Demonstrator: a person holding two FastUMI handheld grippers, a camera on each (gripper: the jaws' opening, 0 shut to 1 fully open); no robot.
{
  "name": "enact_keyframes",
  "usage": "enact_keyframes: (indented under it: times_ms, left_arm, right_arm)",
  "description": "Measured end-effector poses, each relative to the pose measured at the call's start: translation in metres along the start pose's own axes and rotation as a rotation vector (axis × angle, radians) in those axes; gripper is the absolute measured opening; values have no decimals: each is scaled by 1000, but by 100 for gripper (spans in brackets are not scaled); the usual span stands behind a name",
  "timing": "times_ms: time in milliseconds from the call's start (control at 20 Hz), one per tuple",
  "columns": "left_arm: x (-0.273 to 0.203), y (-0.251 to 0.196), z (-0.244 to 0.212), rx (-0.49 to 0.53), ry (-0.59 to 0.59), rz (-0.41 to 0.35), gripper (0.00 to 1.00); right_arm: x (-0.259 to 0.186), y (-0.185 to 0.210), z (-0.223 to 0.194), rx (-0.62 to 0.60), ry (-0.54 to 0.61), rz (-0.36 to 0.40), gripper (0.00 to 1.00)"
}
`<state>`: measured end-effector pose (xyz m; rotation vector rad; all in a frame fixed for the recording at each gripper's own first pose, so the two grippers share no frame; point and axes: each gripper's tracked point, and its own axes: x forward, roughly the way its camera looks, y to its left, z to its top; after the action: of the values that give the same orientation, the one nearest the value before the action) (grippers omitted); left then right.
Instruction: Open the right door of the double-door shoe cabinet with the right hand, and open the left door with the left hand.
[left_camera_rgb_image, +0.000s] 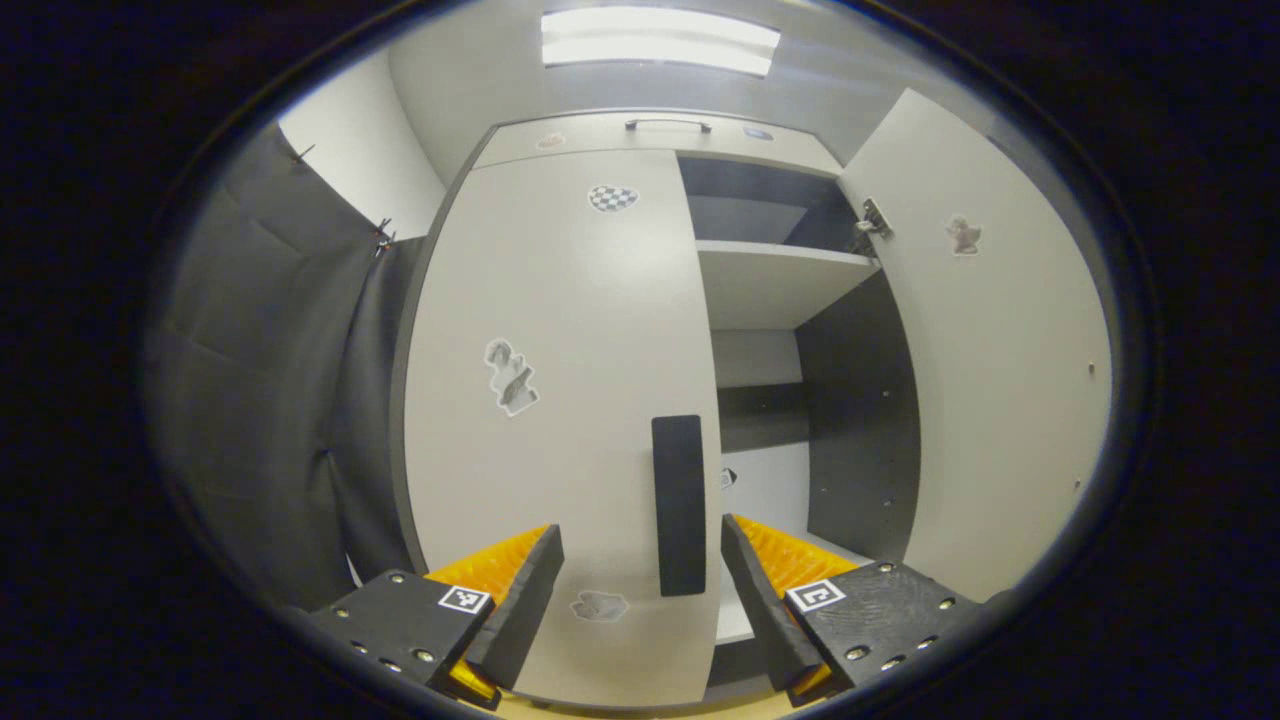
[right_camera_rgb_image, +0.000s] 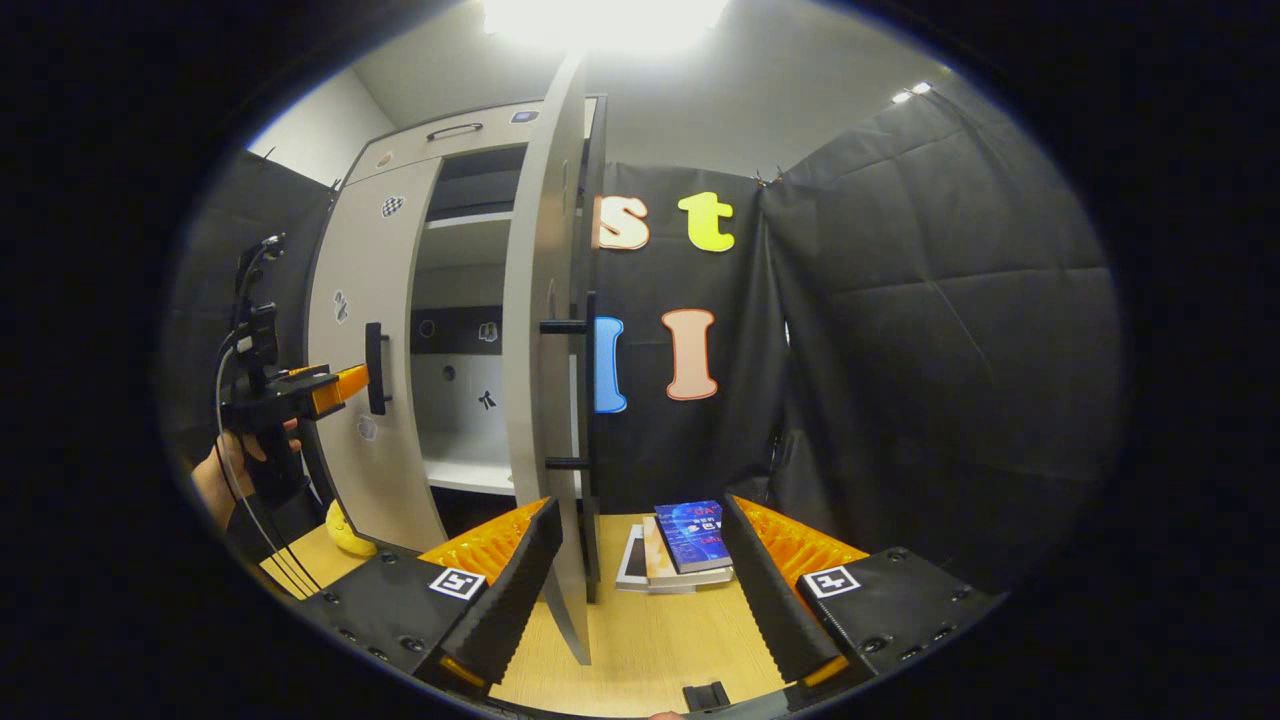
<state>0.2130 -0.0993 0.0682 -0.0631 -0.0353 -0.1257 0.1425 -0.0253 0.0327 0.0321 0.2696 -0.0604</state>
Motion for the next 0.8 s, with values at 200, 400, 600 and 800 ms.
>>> enact_keyframes:
  times_ms: [200,400,600,800]
  left_arm:
    - [24,0,-1,21,2,21,92]
    - [42,-1,-10,20,37,32,91]
    - [53,-9,-26,0,91,20,77]
    - [47,-13,-27,-9,104,19,67]
  right_arm:
    - [-5,-11,-4,20,10,-48,99]
    - [-10,-21,-7,26,19,-79,96]
    - [-14,-26,-9,30,25,-95,99]
    - [-13,-29,-12,36,31,-92,96]
